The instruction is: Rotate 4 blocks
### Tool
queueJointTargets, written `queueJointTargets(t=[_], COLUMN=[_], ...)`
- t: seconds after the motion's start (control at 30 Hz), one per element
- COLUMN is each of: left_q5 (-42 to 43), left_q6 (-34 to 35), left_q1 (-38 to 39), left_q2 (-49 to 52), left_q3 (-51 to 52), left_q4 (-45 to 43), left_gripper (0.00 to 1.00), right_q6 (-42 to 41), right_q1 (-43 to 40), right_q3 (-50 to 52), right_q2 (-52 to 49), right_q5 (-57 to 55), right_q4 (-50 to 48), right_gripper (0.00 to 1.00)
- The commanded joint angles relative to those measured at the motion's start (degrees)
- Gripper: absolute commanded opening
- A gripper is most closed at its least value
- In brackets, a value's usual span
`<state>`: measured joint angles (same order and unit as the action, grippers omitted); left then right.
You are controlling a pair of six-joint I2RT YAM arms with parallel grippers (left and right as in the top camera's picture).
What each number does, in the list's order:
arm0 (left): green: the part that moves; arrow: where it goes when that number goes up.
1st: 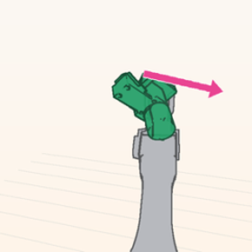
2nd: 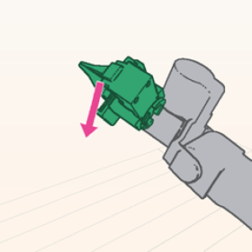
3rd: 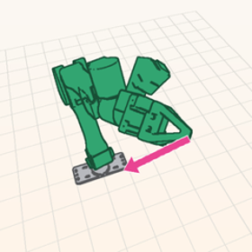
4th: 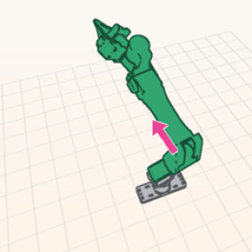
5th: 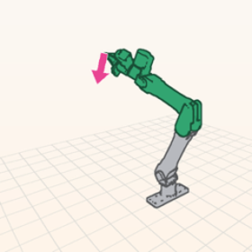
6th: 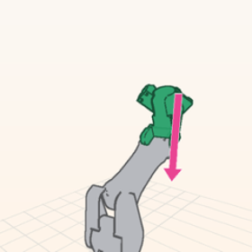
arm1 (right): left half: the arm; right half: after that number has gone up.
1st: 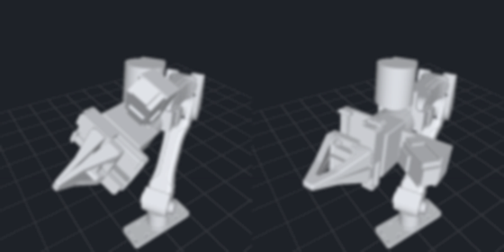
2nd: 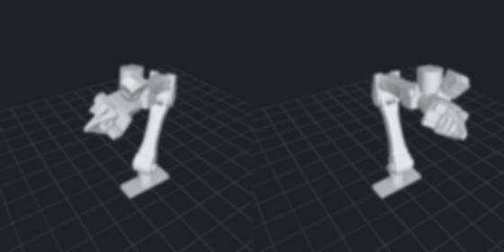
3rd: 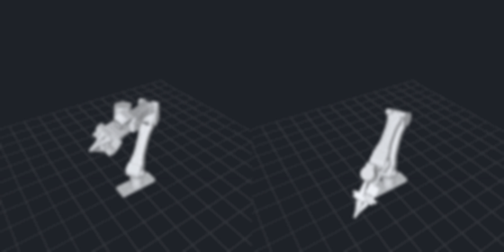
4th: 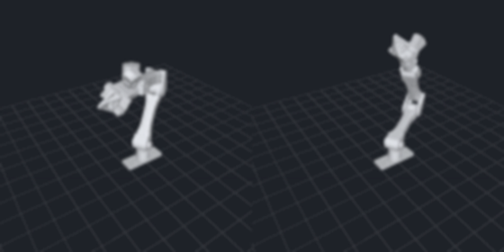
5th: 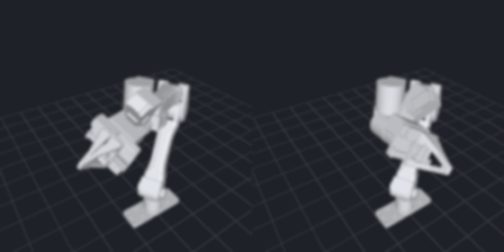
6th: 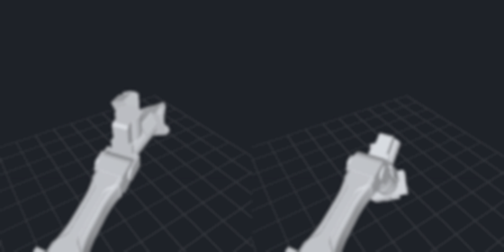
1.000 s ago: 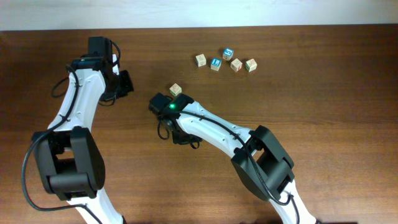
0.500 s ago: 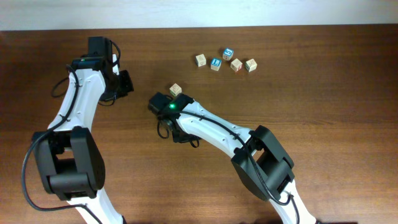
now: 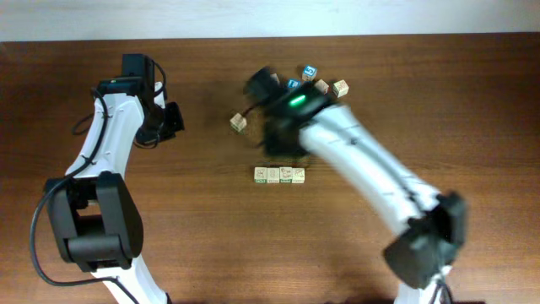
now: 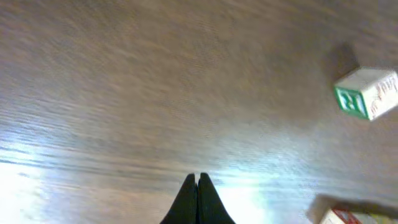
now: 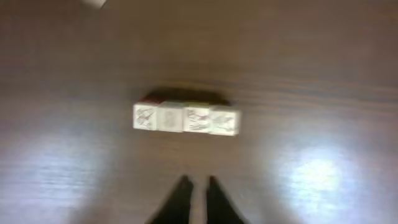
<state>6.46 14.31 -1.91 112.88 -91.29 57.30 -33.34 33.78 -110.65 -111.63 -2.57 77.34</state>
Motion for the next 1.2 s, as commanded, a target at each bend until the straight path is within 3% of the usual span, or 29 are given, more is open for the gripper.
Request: queueJointTargets(t=[0.0, 0.2, 0.37, 0.5, 0.63, 0.93, 1.17], left_q5=[3.45, 5.42, 7.96, 10.80, 11.76, 11.80, 14.53], left_q6=[1.51, 3.45, 3.43, 3.45, 4.92, 8.20, -0.24], left_q1=[4.35, 10.82, 12.85, 15.85, 18.60, 19.28, 20.61], left_q2=[0.07, 0.28, 2.27, 5.31, 5.40, 5.40, 5.40], left_q3=[3.30, 6.95, 6.97, 6.97, 7.21, 8.04, 9.55], left_q4=[-0.20, -4.22, -4.57, -4.76, -4.35, -5.20, -6.23], left_gripper=[0.00, 0.00, 0.00, 0.00, 0.00, 0.00, 0.00], right_q6=[7.43, 19.93, 28.24, 26.99, 17.27, 15.06, 14.14], right_q1=[-7.74, -18.36, -25.22, -24.90, -24.79, -23.67, -23.61], right_q3=[4.33, 18.88, 37.11, 41.79, 44.78, 47.71, 47.71], right_q2=[-0.94, -0.92, -0.92, -0.92, -1.16, -1.22, -1.22], right_q5=[10.08, 26.12, 48.35, 48.28, 45.42, 44.33, 44.33], right_q4=[0.50, -8.35, -29.00, -34.82, -41.03, -45.35, -46.07], right_gripper=[0.04, 0.04, 0.04, 0.05, 0.05, 0.04, 0.05])
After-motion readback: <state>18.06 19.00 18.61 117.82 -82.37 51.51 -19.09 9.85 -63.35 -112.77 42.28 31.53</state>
